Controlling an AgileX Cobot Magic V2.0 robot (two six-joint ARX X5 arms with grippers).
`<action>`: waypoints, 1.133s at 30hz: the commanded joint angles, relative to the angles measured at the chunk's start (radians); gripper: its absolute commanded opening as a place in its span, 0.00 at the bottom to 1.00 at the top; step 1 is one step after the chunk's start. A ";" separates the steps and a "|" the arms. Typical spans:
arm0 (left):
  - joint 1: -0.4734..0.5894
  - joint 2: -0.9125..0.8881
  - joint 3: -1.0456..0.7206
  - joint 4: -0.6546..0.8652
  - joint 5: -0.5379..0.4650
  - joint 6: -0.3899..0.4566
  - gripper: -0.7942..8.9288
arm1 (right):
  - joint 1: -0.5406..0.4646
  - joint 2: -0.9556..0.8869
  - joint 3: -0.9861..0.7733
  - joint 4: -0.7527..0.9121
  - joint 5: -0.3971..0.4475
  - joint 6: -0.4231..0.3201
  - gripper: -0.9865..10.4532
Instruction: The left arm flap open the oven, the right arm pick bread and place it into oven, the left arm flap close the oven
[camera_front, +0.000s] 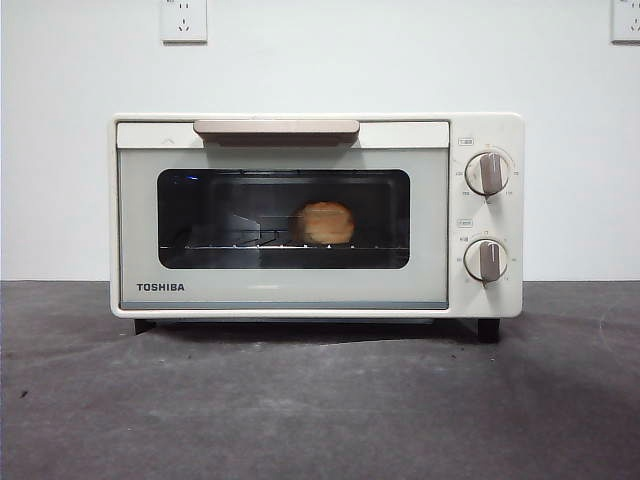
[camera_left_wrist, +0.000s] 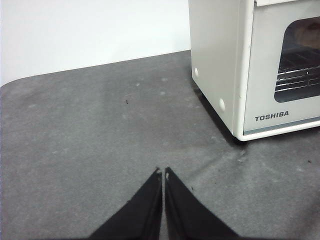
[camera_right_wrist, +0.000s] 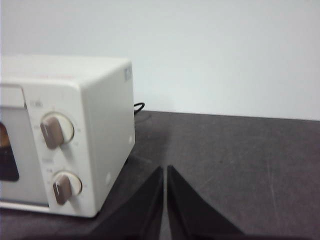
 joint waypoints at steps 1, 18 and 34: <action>0.003 -0.002 -0.021 -0.005 -0.002 -0.007 0.10 | -0.002 -0.021 -0.029 0.011 0.003 0.019 0.09; 0.003 -0.002 -0.021 -0.005 -0.002 -0.007 0.10 | -0.002 -0.023 -0.059 -0.161 0.034 0.047 0.09; 0.003 -0.002 -0.021 -0.005 -0.002 -0.007 0.10 | -0.002 -0.023 -0.059 -0.161 0.034 0.047 0.09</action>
